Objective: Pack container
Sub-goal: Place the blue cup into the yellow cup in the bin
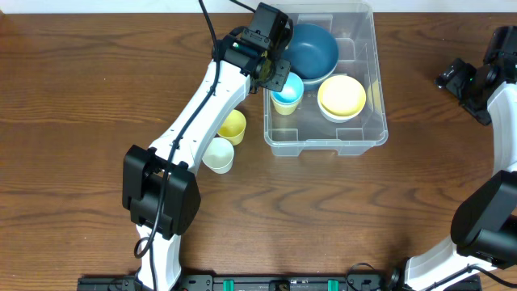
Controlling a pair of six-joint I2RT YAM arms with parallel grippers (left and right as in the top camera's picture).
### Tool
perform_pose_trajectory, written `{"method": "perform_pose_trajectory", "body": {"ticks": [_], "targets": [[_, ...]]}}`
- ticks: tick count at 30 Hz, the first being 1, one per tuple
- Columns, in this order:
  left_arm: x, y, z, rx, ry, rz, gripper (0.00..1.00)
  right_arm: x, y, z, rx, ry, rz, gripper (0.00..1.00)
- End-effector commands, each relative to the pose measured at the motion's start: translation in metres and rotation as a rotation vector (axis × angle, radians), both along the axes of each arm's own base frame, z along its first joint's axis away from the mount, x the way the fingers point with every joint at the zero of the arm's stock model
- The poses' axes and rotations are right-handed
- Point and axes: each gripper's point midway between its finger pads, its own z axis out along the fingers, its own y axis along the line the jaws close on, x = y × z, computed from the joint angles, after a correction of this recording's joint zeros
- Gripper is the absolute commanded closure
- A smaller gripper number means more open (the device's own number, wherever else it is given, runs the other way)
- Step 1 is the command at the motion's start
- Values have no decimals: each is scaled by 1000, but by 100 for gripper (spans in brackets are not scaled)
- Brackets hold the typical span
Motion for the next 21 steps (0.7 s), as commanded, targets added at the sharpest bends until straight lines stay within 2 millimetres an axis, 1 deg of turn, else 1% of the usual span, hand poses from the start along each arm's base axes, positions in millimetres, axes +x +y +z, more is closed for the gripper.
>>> {"method": "perform_pose_trajectory", "body": {"ticks": [1, 3, 4, 6, 7, 8, 9, 11, 13, 15, 16, 18, 21], "targets": [[4, 6, -4, 30, -8, 7, 44, -1, -1, 0, 2, -1, -16, 1], [4, 6, -3, 30, -12, 4, 35, -1, -1, 0, 2, -1, -16, 1], [6, 6, -2, 31, -20, -2, 33, -1, -1, 0, 2, -1, -16, 1], [10, 7, 9, 22, -52, -3, 31, -1, -1, 0, 2, -1, -16, 1], [13, 12, 19, 20, -75, 11, 30, -1, -1, 0, 2, -1, -16, 1], [17, 21, 30, 21, -102, 43, 30, -1, -1, 0, 2, -1, -16, 1], [23, 35, 44, 24, -134, 98, 30, -1, -1, 0, 2, -1, -16, 1], [28, 59, 59, 30, -165, 166, 30, -1, -1, 0, 2, -1, -16, 1], [33, 88, 64, 34, -163, 224, 30, -1, -1, 0, 2, -1, -16, 1], [36, 120, 57, 44, -123, 281, 30, -1, -1, 0, 2, -1, -16, 1], [36, 131, 50, 43, -95, 299, 30, -1, -1, 0, 2, -1, -16, 1], [36, 148, 33, 21, -35, 322, 30, -1, -1, 0, 2, -1, -16, 1], [40, 165, 6, 10, 31, 347, 31, -1, -1, 0, 2, -1, -16, 1]]}}
